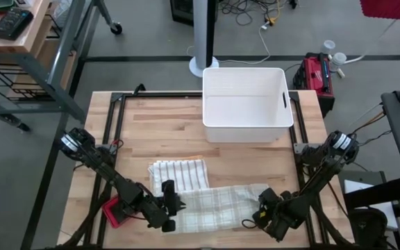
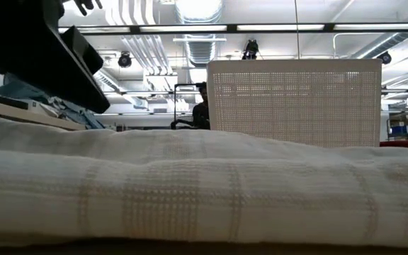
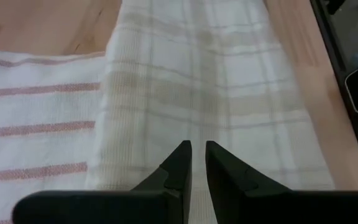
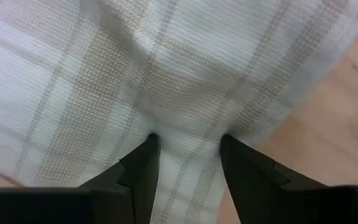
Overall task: Fold towel
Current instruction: Fold the light gray patterned towel
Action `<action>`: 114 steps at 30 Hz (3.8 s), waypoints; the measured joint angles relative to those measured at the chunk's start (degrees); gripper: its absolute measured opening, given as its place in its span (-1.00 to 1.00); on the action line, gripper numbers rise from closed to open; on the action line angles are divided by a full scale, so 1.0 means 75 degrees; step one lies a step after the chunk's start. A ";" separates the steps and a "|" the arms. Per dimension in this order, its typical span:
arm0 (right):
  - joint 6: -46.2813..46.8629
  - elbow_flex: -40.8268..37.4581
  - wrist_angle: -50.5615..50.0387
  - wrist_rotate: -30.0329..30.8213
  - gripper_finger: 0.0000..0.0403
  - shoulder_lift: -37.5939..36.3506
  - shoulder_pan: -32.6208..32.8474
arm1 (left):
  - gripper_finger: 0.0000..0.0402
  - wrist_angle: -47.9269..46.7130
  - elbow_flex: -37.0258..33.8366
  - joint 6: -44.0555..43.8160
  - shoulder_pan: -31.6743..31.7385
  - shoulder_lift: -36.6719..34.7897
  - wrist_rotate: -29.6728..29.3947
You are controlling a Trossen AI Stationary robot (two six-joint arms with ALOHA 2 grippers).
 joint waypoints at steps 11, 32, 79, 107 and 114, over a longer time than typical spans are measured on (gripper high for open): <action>-0.1680 0.0346 0.0495 0.0410 -0.19 -0.0037 -0.0785 | -0.82 -0.1131 -0.0115 -0.0494 0.0167 0.0000 -0.0020; -0.0691 0.1119 -0.1863 0.0138 -0.21 -0.0174 -0.0117 | -0.82 -0.2314 0.1101 -0.0460 0.0148 -0.0108 -0.0518; -0.1446 0.0655 -0.1265 0.1316 -0.10 -0.0168 -0.0889 | -0.82 -0.0216 0.1005 0.0911 0.0436 0.0646 -0.0492; -0.2041 0.0005 0.0541 -0.0255 -0.10 -0.0110 -0.1529 | -0.82 0.0143 0.0997 0.1138 0.0509 0.1807 0.0056; -0.2352 -0.0482 0.1827 -0.0458 -0.10 -0.0182 -0.1942 | -0.82 0.0143 0.0997 0.1114 0.0541 0.1807 0.0071</action>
